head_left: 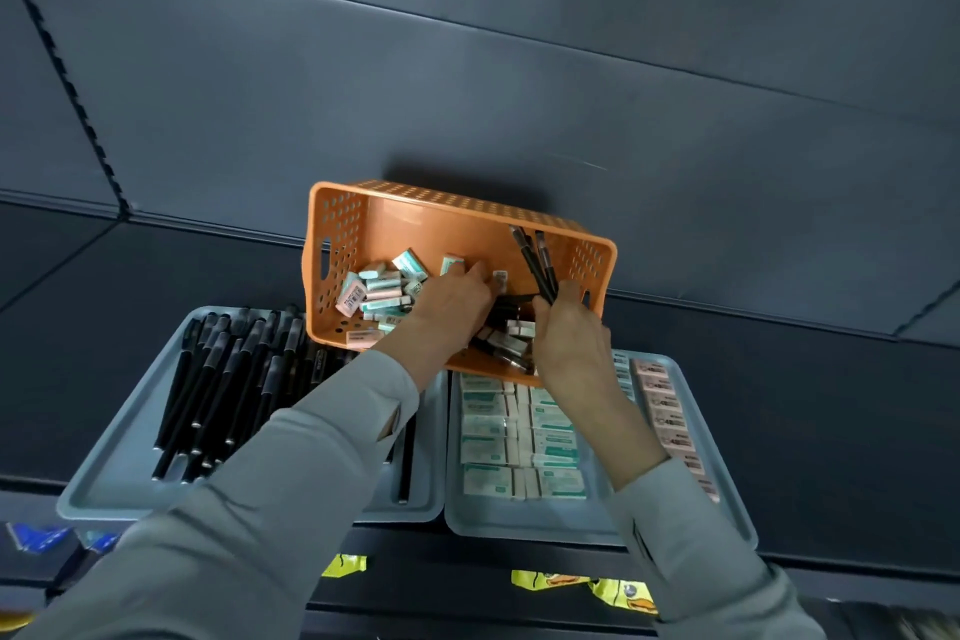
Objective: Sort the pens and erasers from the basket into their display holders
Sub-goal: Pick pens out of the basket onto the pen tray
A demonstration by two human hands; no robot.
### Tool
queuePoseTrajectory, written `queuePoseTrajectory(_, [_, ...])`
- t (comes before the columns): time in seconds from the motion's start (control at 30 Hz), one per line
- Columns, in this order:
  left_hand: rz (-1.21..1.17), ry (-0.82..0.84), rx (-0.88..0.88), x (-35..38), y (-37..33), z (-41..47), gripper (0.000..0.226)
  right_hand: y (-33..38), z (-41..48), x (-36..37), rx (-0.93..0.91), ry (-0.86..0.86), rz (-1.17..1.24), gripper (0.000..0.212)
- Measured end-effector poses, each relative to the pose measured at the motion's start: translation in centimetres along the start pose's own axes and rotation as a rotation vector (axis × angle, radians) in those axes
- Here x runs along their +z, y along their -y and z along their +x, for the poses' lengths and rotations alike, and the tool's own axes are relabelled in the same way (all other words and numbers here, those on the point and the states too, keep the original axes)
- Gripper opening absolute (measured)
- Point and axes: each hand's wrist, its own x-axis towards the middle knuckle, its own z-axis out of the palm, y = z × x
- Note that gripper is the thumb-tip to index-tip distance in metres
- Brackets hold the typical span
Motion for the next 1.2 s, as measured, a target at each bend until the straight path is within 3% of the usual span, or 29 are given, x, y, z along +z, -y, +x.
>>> queuePoseTrajectory(0.23, [0.047, -0.319, 0.188, -1.4, 1.6, -3.9, 0.044, -0.2, -0.2, -0.6, -0.097, -0.043, -0.028, 0.022])
queuePoseTrajectory(0.4, [0.053, -0.377, 0.197, -0.2, 4.9, -7.4, 0.055, 0.6, -1.2, -0.5, -0.228, 0.073, -0.142, 0.032])
queuePoseTrajectory(0.5, [0.0, -0.383, 0.231, 0.5, 5.9, -8.8, 0.046, 1.0, -1.1, -0.9, -0.202, 0.088, -0.159, 0.036])
queuePoseTrajectory(0.57, [-0.012, -0.366, 0.238, 0.8, 6.4, -9.5, 0.034, 1.2, -0.3, -0.8, -0.202, 0.033, -0.242, 0.036])
queuePoseTrajectory(0.63, [-0.069, -0.325, 0.229, 1.0, 6.9, -9.7, 0.034, 1.4, 0.8, 0.1, -0.222, 0.082, -0.352, 0.034])
queuePoseTrajectory(0.8, [-0.353, -0.228, 0.071, 0.7, 7.6, -10.2, 0.069, 1.4, 2.2, 2.8, -0.331, 0.264, -0.46, 0.036])
queuePoseTrajectory(0.9, [-0.482, -0.338, -0.139, 0.6, 6.8, -10.7, 0.053, 1.5, 2.6, 2.7, -0.385, 0.31, -0.433, 0.026])
queuePoseTrajectory(0.97, [-0.422, -0.438, -0.272, 0.6, 5.4, -10.6, 0.032, 1.8, 2.7, 2.8, -0.382, 0.347, -0.47, 0.015])
queuePoseTrajectory(1.0, [-0.359, -0.432, -0.316, 0.4, 4.6, -10.4, 0.033, 2.0, 2.8, 2.9, -0.375, 0.351, -0.49, 0.01])
queuePoseTrajectory(1.1, [-0.16, -0.215, -0.381, 0.1, 3.0, -9.7, 0.048, 2.4, 3.0, 2.9, -0.342, 0.334, -0.48, 0.013])
queuePoseTrajectory(1.2, [-0.116, -0.143, -0.365, 0.4, 3.3, -9.1, 0.05, 2.4, 3.1, 2.0, -0.312, 0.283, -0.379, 0.015])
